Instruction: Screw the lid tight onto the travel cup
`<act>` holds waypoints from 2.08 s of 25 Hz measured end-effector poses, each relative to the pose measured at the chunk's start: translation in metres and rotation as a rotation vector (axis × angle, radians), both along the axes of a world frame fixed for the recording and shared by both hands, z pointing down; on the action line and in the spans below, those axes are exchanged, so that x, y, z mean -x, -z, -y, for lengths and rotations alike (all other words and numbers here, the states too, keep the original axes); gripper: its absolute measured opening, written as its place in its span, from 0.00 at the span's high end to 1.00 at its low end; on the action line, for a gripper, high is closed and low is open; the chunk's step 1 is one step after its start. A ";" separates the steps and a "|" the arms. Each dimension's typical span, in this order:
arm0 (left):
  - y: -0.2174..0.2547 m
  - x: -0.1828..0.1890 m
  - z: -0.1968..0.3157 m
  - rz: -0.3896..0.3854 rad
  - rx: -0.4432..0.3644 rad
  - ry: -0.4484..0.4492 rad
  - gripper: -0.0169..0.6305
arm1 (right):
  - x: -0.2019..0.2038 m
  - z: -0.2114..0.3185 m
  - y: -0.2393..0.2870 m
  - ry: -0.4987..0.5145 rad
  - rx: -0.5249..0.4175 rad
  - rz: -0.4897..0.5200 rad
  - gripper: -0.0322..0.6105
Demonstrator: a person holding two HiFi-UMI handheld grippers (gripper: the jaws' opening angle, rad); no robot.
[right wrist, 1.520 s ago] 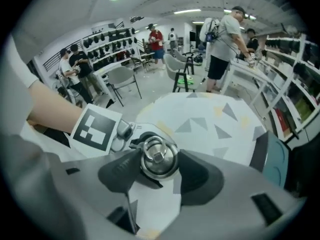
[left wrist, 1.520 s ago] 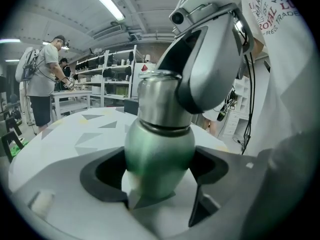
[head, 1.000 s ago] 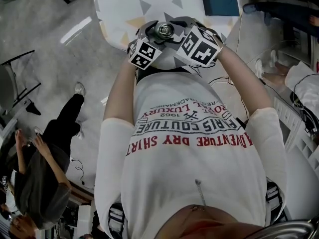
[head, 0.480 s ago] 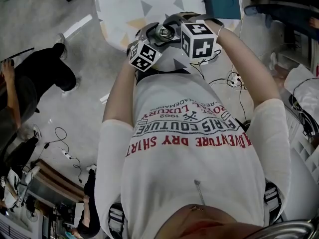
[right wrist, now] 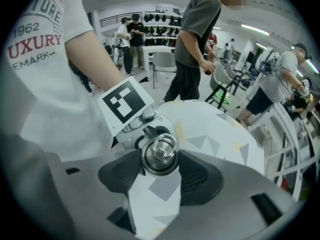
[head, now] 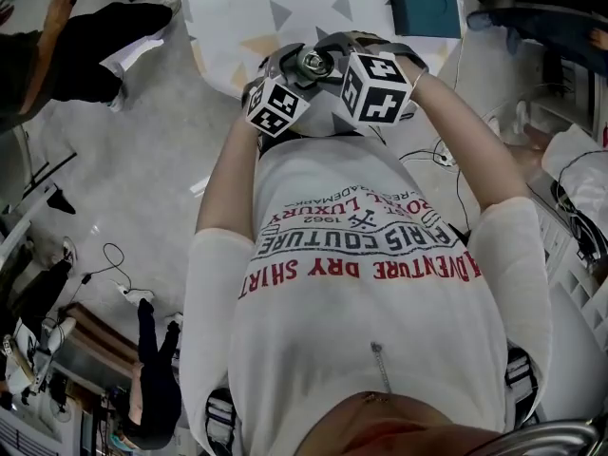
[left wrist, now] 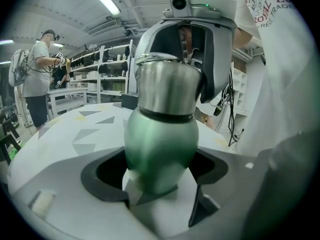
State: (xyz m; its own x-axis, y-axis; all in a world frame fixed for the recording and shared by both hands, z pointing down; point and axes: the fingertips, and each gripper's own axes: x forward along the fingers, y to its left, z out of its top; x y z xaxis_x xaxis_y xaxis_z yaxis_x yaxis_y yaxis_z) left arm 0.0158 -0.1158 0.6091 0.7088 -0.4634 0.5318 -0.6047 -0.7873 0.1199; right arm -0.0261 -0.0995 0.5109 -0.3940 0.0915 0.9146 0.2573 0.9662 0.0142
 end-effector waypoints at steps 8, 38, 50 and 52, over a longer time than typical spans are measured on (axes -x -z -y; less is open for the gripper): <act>0.001 0.000 0.000 -0.006 0.006 -0.016 0.38 | -0.001 0.007 0.003 -0.304 -0.012 0.070 0.57; 0.002 0.000 -0.003 0.010 0.007 -0.033 0.38 | -0.002 -0.001 0.009 -0.004 0.061 0.003 0.58; 0.002 -0.001 -0.001 0.009 0.002 -0.046 0.38 | -0.004 0.011 0.009 -0.512 0.006 0.097 0.58; 0.002 -0.001 -0.001 0.010 0.004 -0.052 0.38 | -0.005 0.009 0.007 -0.475 0.005 0.098 0.58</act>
